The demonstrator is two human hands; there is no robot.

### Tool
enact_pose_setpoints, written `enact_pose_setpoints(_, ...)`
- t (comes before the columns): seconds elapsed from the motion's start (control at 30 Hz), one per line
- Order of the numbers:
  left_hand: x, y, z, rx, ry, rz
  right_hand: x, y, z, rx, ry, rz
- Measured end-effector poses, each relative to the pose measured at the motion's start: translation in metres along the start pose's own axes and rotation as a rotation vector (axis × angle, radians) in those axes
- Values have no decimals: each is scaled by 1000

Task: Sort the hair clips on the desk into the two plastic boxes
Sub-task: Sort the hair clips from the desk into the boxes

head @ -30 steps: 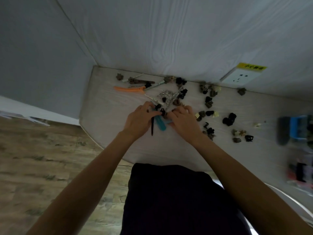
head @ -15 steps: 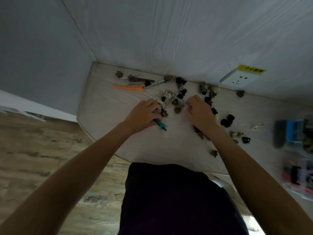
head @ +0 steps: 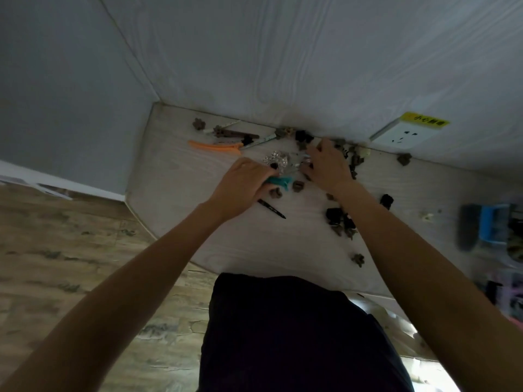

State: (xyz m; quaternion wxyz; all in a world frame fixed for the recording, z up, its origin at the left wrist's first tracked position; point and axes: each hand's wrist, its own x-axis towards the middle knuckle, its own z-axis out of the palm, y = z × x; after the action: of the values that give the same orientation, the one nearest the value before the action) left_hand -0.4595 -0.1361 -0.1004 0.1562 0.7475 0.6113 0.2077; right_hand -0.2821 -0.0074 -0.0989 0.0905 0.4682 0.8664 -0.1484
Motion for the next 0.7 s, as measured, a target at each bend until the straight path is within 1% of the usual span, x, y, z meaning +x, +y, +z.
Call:
enact_pose_setpoints(0.07, 4, -2, -8, -29, -9, -125, -9, 11, 2, 29, 17, -10)
enact_pose_setpoints(0.1, 4, -4, -10, -32, -41, -147, -14, 15, 2, 44, 30, -15)
enact_pose_setpoints(0.13, 3, -4, -11, -23, -92, -132, -18, 18, 3, 65, 48, -20)
enact_pose_setpoints(0.23, -7, 2, -3, 75, -263, -3, -28, 20, 2, 122, 108, -43)
enact_pose_setpoints(0.3, -12, 7, 5, 144, -300, 65, -32, 18, -1, 147, 156, -27)
enact_pose_setpoints(0.37, -13, 9, 11, 188, -282, 98, -34, 12, -5, 141, 204, -22)
enact_pose_setpoints(0.43, -11, 10, 13, 222, -255, 117, -31, 4, -6, 77, 199, -82)
enact_pose_setpoints(0.5, -7, 12, 16, 264, -237, 155, -27, -1, -3, 3, 116, -113)
enact_pose_setpoints(0.6, -8, 11, 13, 270, -203, 215, -21, -5, 1, -95, -5, -68)
enact_pose_setpoints(0.67, -8, 8, 4, 214, -147, 145, -19, -5, 2, -88, -20, -58)
enact_pose_setpoints(0.7, -6, 6, -3, 182, -125, 71, -18, -4, 2, -88, -31, -56)
